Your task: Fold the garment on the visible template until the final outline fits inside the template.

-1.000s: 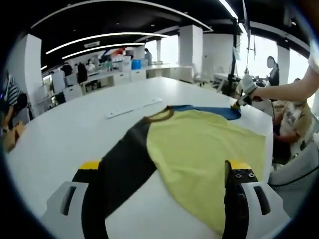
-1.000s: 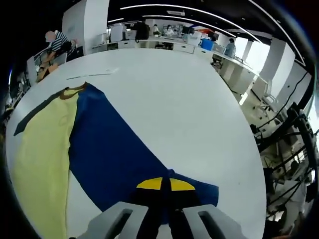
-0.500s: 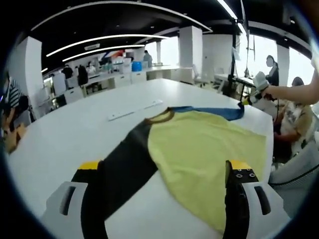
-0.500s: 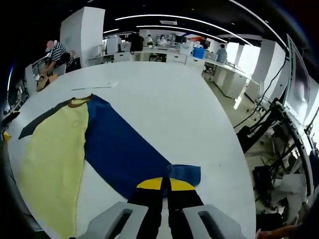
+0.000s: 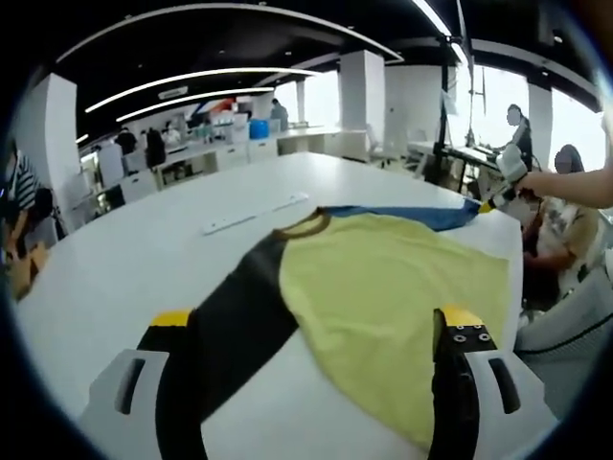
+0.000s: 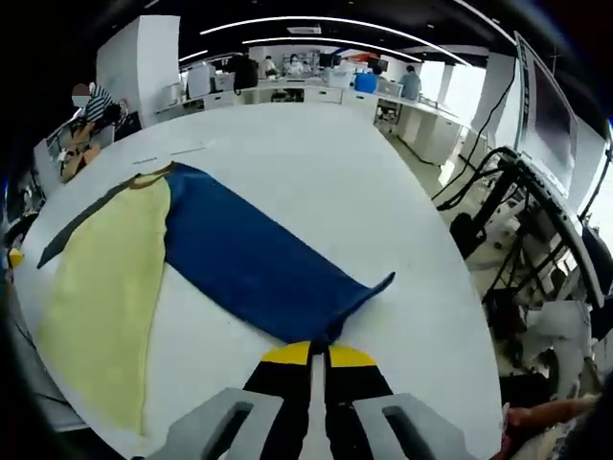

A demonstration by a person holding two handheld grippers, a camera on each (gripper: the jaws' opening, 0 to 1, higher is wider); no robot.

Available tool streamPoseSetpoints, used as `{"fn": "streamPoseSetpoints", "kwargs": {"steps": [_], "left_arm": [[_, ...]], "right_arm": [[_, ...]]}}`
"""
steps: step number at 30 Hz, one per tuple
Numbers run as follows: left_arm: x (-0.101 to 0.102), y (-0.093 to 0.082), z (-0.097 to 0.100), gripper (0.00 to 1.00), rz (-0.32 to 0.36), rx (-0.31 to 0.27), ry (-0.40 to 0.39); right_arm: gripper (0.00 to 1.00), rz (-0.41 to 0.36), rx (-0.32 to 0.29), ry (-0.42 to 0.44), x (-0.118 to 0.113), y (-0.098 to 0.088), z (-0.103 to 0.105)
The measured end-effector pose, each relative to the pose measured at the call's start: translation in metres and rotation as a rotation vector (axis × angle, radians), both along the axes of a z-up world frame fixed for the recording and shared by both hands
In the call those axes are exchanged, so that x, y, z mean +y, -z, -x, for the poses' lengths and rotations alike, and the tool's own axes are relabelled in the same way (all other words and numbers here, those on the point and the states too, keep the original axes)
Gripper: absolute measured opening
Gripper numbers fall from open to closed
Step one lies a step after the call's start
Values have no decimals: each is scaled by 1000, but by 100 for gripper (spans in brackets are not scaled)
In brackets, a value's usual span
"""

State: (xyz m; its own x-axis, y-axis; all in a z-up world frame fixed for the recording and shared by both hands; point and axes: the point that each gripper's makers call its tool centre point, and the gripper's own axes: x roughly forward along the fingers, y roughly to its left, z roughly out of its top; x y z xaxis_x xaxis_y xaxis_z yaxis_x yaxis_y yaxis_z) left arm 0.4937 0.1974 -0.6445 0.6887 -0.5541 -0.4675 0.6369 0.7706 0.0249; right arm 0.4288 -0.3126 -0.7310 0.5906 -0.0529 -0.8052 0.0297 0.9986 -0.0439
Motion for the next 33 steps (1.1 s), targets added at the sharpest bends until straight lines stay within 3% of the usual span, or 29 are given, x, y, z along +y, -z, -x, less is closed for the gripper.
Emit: {"fn": "streamPoseSetpoints", "kwargs": {"steps": [2, 6, 12, 23, 30, 31, 33], "left_arm": [[1, 1, 0, 97, -6, 3, -2], [3, -2, -1, 98, 4, -6, -14], [2, -6, -1, 99, 17, -19, -9], [4, -5, 4, 99, 3, -15, -3], [4, -10, 6, 99, 25, -23, 4], [3, -11, 6, 99, 29, -24, 5], [3, -11, 7, 99, 26, -23, 7]], "right_arm": [[6, -16, 44, 20, 0, 4, 9], [19, -20, 32, 42, -6, -1, 10], [25, -15, 2, 82, -21, -6, -3], [29, -21, -50, 113, -43, 10, -29], [27, -47, -36, 161, -51, 22, -27], [26, -73, -70, 192, -49, 20, -30], [24, -49, -55, 180, -51, 22, -28]]}}
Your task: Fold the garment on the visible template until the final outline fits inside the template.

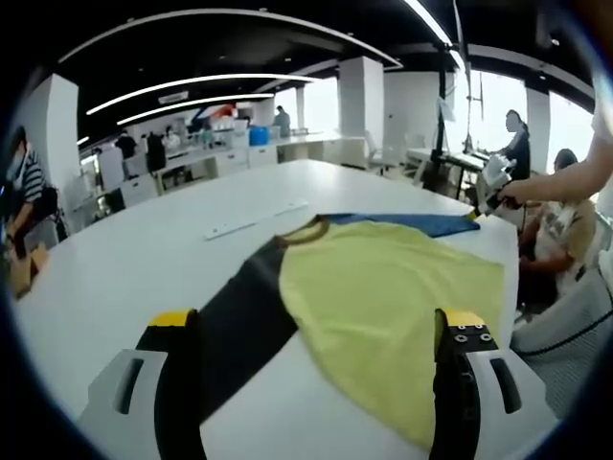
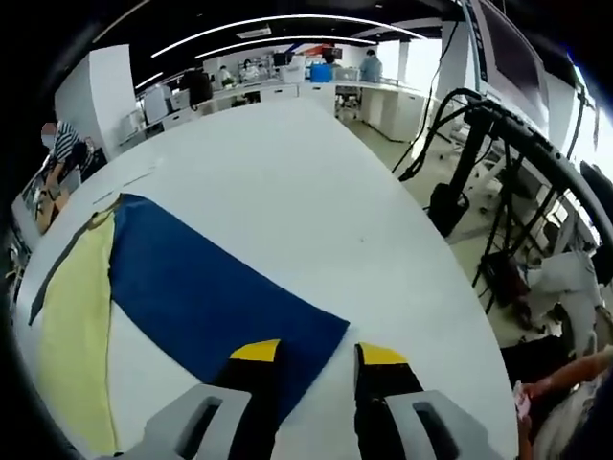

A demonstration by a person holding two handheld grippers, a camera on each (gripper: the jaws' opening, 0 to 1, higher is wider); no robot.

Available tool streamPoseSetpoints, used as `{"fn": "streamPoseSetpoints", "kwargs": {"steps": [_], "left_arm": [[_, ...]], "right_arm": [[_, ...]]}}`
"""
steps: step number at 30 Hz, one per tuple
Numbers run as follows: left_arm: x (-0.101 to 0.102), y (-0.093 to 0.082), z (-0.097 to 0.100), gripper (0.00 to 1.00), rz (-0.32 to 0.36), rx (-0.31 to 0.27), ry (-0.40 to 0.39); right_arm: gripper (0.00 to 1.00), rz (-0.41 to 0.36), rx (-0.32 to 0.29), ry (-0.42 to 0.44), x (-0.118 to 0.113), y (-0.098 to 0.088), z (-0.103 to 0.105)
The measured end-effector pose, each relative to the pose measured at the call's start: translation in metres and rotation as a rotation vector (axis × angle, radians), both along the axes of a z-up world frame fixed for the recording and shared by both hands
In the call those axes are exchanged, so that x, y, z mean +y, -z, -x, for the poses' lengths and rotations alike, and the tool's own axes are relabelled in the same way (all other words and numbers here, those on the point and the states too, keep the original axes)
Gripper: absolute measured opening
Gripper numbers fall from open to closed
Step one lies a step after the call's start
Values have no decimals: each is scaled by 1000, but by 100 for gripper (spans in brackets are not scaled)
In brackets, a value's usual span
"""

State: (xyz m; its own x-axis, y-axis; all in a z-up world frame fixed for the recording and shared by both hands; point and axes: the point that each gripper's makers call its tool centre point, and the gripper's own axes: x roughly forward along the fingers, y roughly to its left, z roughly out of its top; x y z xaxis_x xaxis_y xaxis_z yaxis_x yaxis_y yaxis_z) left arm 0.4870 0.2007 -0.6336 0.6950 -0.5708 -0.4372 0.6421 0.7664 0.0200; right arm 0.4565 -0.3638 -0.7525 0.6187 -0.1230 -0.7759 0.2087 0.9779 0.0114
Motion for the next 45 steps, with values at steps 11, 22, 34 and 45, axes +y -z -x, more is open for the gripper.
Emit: {"fn": "streamPoseSetpoints", "kwargs": {"steps": [11, 22, 34, 45], "left_arm": [[1, 0, 2, 99, -24, 8, 9], [4, -2, 2, 99, -38, 5, 5], [0, 0, 3, 99, -45, 10, 11], [4, 0, 4, 99, -56, 16, 6]], "right_arm": [[2, -42, -53, 73, -8, 1, -7], [0, -53, -54, 78, -11, -11, -23], [0, 46, -57, 29, -33, -45, -54], [0, 105, -36, -12, -40, -64, -76]]}}
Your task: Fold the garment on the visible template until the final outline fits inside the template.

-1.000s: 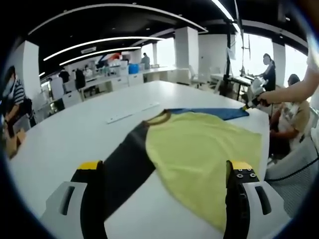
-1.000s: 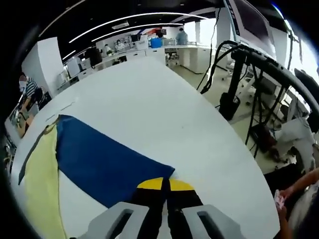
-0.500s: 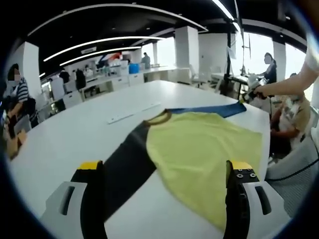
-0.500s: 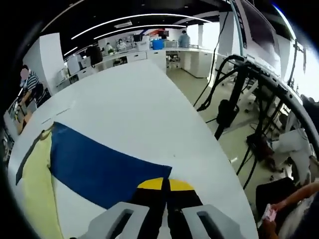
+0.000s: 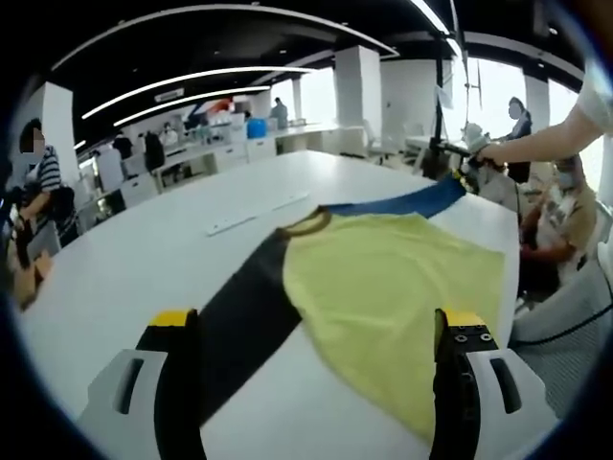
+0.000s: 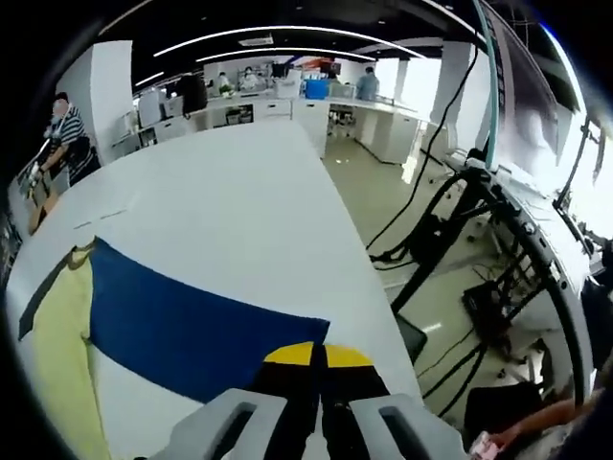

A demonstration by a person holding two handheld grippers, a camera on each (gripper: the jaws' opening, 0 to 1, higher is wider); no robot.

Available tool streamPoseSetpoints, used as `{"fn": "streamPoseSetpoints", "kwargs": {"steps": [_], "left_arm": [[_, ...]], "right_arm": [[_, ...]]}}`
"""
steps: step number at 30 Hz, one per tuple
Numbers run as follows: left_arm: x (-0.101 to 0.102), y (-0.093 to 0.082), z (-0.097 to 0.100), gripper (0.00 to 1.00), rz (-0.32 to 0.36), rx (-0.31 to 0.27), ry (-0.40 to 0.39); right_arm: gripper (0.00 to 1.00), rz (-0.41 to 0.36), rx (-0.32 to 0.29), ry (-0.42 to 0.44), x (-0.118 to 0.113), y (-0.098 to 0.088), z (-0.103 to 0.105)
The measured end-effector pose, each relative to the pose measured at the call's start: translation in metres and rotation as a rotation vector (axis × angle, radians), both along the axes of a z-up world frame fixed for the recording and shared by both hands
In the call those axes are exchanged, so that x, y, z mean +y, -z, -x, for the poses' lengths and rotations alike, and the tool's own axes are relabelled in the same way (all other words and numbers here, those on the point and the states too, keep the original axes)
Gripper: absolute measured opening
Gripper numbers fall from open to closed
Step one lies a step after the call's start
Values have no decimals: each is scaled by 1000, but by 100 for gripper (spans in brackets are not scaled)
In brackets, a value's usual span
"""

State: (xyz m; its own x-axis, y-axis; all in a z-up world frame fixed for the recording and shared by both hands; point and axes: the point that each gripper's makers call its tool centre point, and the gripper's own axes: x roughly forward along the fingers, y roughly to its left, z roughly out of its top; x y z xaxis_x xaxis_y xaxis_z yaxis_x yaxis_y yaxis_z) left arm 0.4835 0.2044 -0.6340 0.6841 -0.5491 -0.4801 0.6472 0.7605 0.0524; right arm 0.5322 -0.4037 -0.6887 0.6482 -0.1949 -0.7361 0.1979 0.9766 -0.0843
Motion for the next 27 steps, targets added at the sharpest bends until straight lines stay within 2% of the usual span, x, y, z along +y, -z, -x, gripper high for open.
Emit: {"fn": "streamPoseSetpoints", "kwargs": {"steps": [11, 13, 20, 27], "left_arm": [[5, 2, 3, 99, -11, 9, -11], [5, 1, 3, 99, -13, 9, -10], [6, 3, 6, 99, -31, 9, 3], [6, 3, 8, 99, -36, 10, 12]], "right_arm": [[0, 13, 34, -22, 0, -2, -2], [0, -15, 45, -24, 4, -3, -1], [0, -20, 45, -82, 16, -12, -4], [0, -48, 33, -131, 37, -23, -11]]}}
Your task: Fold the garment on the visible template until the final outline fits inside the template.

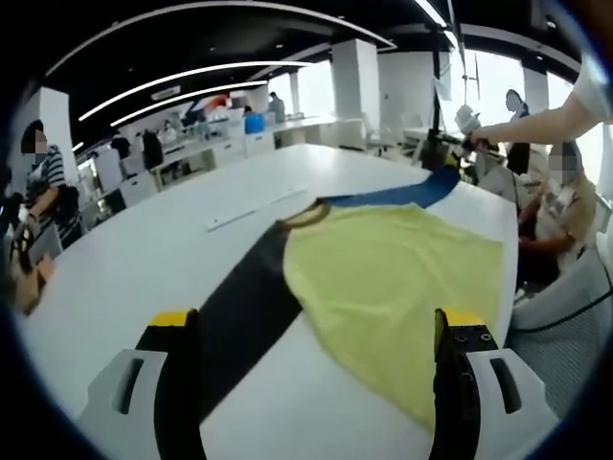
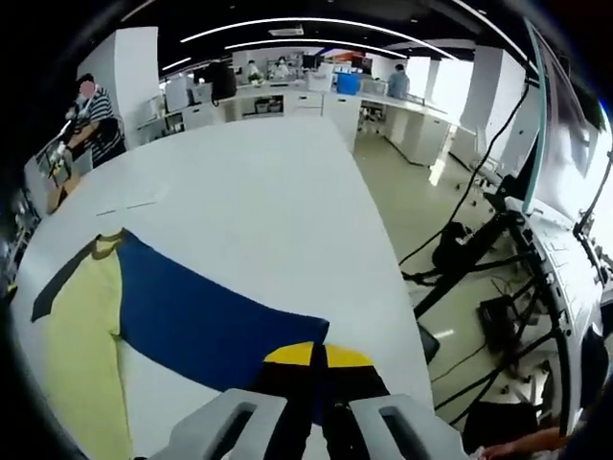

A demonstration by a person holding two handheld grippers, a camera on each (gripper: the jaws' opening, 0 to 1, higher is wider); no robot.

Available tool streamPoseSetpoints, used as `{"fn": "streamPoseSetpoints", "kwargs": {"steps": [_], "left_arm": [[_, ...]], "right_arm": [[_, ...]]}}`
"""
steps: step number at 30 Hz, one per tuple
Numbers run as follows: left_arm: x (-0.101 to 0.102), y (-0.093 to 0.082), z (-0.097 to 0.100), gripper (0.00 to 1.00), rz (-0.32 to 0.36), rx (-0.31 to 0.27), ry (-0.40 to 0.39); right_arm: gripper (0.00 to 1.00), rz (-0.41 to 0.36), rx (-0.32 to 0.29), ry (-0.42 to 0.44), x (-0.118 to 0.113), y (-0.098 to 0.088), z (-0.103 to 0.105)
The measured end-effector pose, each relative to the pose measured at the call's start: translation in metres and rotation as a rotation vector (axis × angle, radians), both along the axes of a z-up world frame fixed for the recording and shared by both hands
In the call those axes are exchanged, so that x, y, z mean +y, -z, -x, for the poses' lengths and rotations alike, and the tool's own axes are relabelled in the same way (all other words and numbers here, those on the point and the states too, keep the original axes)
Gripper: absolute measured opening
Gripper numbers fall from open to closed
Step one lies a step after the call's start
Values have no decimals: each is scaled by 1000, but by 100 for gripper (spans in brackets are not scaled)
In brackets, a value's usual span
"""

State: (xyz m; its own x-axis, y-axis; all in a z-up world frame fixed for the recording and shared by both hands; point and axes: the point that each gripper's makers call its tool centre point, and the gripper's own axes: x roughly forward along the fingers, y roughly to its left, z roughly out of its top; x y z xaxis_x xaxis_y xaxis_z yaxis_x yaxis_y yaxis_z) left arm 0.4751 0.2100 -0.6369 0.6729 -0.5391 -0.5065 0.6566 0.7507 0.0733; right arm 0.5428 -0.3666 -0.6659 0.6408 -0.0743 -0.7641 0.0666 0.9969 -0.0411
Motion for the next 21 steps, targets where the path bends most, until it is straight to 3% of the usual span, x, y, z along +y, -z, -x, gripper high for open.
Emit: {"fn": "streamPoseSetpoints", "kwargs": {"steps": [10, 14, 17, 21], "left_arm": [[0, 0, 3, 99, -15, -9, 16], [1, 0, 5, 99, -16, -7, 14], [3, 0, 7, 99, -14, -9, 13], [4, 1, 9, 99, -17, -7, 14]], "right_arm": [[0, -70, -11, -61, 21, -9, -28], [0, -81, -19, -86, 37, -16, -33], [0, -145, -23, -88, 56, -21, -35], [0, -169, -29, -110, 66, -25, -47]]}}
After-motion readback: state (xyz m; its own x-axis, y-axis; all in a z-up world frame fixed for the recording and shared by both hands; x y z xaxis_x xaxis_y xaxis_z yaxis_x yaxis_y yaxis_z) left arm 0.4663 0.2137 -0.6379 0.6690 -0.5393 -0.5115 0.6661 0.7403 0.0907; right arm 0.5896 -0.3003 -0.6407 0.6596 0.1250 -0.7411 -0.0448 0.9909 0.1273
